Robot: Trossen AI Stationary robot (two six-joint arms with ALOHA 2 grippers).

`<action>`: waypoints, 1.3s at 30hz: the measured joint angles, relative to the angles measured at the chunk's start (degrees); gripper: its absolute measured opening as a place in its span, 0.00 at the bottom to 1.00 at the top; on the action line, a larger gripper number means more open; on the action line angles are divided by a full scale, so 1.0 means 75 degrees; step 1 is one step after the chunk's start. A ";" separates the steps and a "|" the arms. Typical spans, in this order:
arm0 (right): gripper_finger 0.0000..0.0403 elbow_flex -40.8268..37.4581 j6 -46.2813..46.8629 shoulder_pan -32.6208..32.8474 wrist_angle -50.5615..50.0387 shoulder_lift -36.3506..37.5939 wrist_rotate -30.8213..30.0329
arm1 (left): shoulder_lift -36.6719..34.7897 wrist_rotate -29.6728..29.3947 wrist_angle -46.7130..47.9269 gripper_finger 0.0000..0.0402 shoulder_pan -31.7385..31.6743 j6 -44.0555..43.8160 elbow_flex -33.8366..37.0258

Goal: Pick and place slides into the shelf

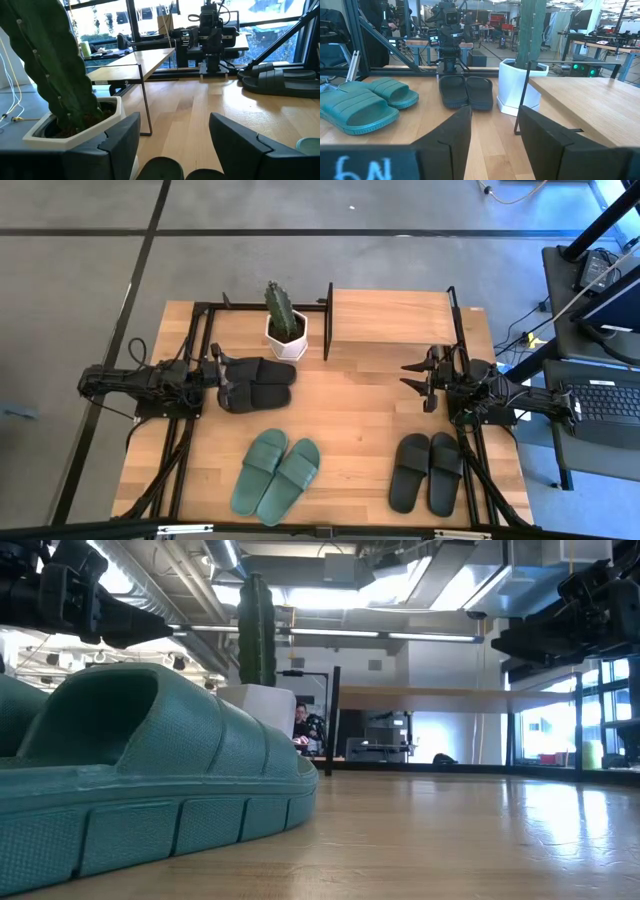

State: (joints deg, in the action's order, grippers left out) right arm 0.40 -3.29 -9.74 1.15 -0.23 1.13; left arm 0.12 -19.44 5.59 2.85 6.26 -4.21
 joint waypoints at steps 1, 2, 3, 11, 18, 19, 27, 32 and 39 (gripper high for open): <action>0.41 0.0000 0.0001 0.0000 0.0000 -0.0002 0.0000 | 0.0002 0.0002 0.0000 0.57 0.0001 -0.0002 0.0000; 0.41 0.0000 0.0001 0.0000 0.0000 -0.0002 0.0000 | 0.0002 0.0002 0.0000 0.57 0.0002 -0.0002 -0.0002; 0.41 0.0000 0.0001 0.0000 0.0000 0.0000 0.0000 | 0.0001 0.0002 0.0001 0.57 0.0001 -0.0002 -0.0001; 0.41 -0.0002 0.0625 0.0003 0.0000 -0.0001 0.0001 | 0.0001 0.0002 0.0002 0.57 0.0000 -0.0001 0.0000; 0.41 -0.0003 0.0615 0.0003 0.0000 -0.0001 0.0000 | 0.0002 0.0000 0.0000 0.57 0.0003 -0.0002 0.0000; 0.41 0.0000 0.0615 0.0003 0.0000 -0.0003 0.0001 | 0.0002 0.0000 0.0000 0.57 0.0000 0.0000 0.0000; 0.41 0.0000 0.0600 0.0003 0.0003 -0.0002 0.0000 | 0.0000 0.0000 0.0000 0.57 0.0001 -0.0001 -0.0001; 0.41 -0.0001 0.0573 0.0003 0.0020 0.0000 0.0000 | 0.0002 0.0012 -0.0003 0.57 0.0003 -0.0015 -0.0001; 0.41 -0.0001 0.0308 0.0003 0.0035 0.0000 0.0000 | 0.0017 0.1178 -0.0997 0.57 0.0001 -0.0359 -0.0017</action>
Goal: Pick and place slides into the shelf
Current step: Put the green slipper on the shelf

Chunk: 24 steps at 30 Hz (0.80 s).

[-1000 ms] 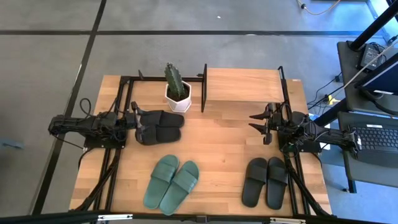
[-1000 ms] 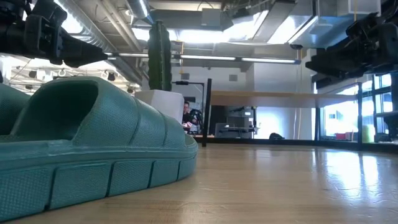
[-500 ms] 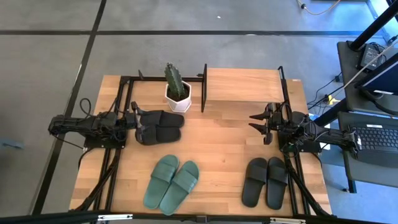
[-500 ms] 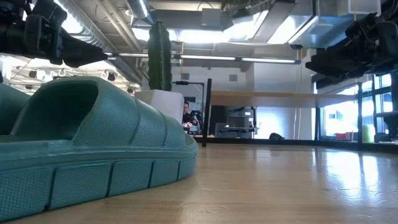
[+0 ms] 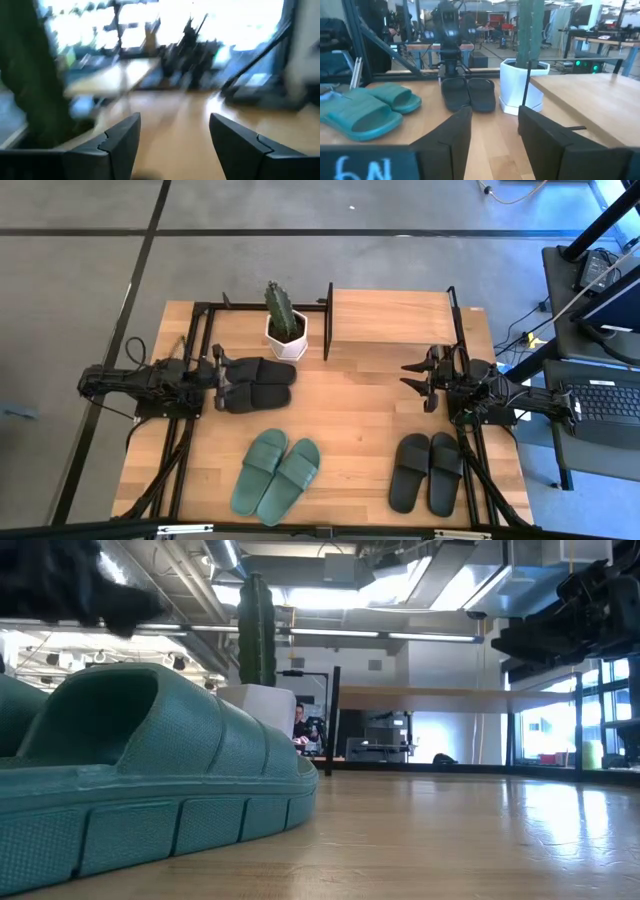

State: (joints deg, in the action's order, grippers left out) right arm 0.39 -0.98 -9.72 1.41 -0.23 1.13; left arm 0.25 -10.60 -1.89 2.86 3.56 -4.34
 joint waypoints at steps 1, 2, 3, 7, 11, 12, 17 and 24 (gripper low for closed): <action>0.41 0.0001 -0.0114 -0.0002 0.0010 0.0000 0.0000 | 0.0050 0.0554 -0.0398 0.57 0.0010 -0.0002 -0.0082; 0.41 0.0001 -0.0144 -0.0003 0.0029 0.0000 0.0000 | 0.0115 0.1150 -0.0694 0.57 0.0032 0.0028 -0.0195; 0.41 -0.0001 -0.0150 -0.0003 0.0063 0.0000 0.0000 | 0.0211 0.1611 -0.0840 0.57 0.0066 0.0159 -0.0323; 0.41 0.0001 -0.0142 -0.0003 0.0225 -0.0002 -0.0002 | 0.1042 0.1685 -0.0647 0.57 0.0262 0.0822 -0.0964; 0.41 -0.0001 -0.0130 -0.0003 0.0301 0.0000 -0.0003 | 0.2437 0.1489 -0.0253 0.57 0.0450 0.1011 -0.1798; 0.41 0.0001 -0.0125 -0.0003 0.0308 0.0000 -0.0001 | 0.2863 0.1514 -0.0168 0.57 0.0523 0.1061 -0.2061; 0.41 0.0001 -0.0131 -0.0003 0.0303 -0.0001 -0.0003 | 0.4839 0.1031 0.1122 0.57 0.1141 0.1552 -0.3599; 0.41 0.0000 -0.0133 -0.0003 0.0299 -0.0002 -0.0002 | 0.7072 -0.1245 0.3405 0.57 0.2511 0.0965 -0.5530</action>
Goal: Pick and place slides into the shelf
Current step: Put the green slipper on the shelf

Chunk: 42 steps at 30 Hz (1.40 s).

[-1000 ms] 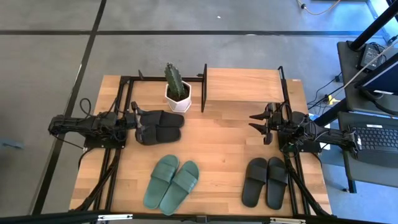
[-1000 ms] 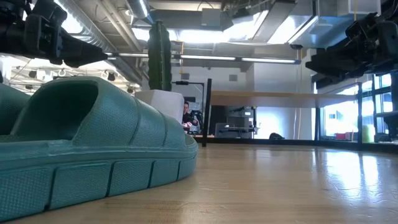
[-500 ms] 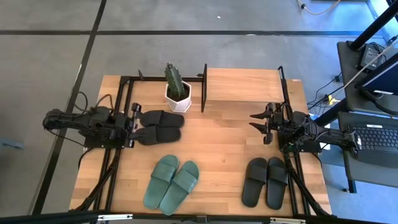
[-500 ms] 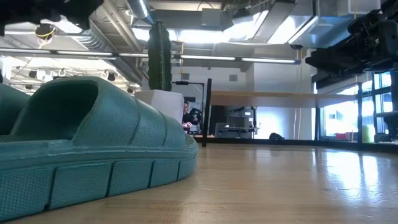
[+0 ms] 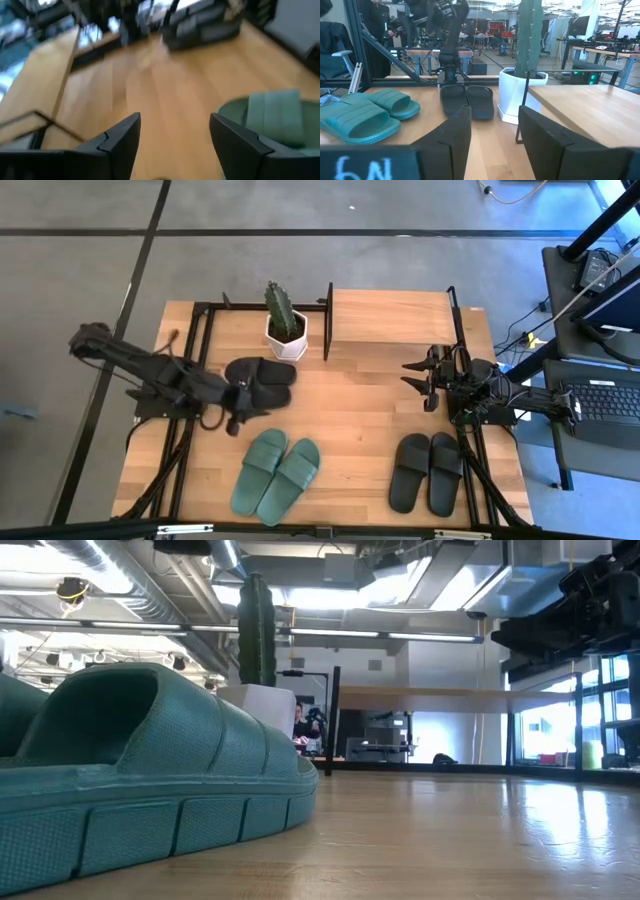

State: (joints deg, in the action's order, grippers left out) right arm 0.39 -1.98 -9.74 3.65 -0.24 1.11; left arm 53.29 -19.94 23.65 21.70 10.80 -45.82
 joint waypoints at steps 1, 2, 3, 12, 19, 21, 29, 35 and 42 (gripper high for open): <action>0.41 0.0000 0.0000 0.0000 -0.0002 0.0002 -0.0001 | 0.0266 -0.0276 0.0271 0.57 0.0207 -0.0213 -0.0190; 0.41 -0.0001 0.0000 0.0000 -0.0002 0.0000 -0.0001 | 0.0531 -0.0524 0.0442 0.57 0.0416 -0.0410 -0.0364; 0.41 0.0001 -0.0001 0.0000 -0.0002 0.0002 -0.0001 | 0.0783 -0.0700 0.0479 0.57 0.0617 -0.0555 -0.0500; 0.41 0.0001 0.0015 0.0000 -0.0178 0.0001 -0.0001 | 0.2955 -0.1904 0.0333 0.57 0.2131 -0.1532 -0.1422; 0.41 0.0001 0.0509 0.0000 -0.0343 0.0002 -0.0001 | 0.4088 -0.2150 0.0417 0.57 0.2715 -0.2154 -0.2149; 0.41 0.0000 0.0693 0.0003 -0.0343 0.0002 -0.0001 | 0.4292 -0.2160 0.0431 0.57 0.2840 -0.2399 -0.2333; 0.41 0.0001 0.0831 0.0003 -0.0343 0.0002 -0.0001 | 0.5254 -0.2234 0.0128 0.57 0.3065 -0.2596 -0.2706; 0.41 0.0000 0.0850 0.0003 -0.0343 0.0002 -0.0001 | 0.6121 -0.2259 0.0153 0.57 0.3065 -0.2952 -0.2757; 0.41 0.0001 0.0827 0.0003 -0.0346 0.0002 -0.0001 | 0.6921 -0.2064 -0.0118 0.57 0.3062 -0.3228 -0.2757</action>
State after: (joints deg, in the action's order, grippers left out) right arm 0.40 4.23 -9.72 1.06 -0.23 1.10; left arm 105.20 -35.42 22.76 44.66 -13.41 -66.50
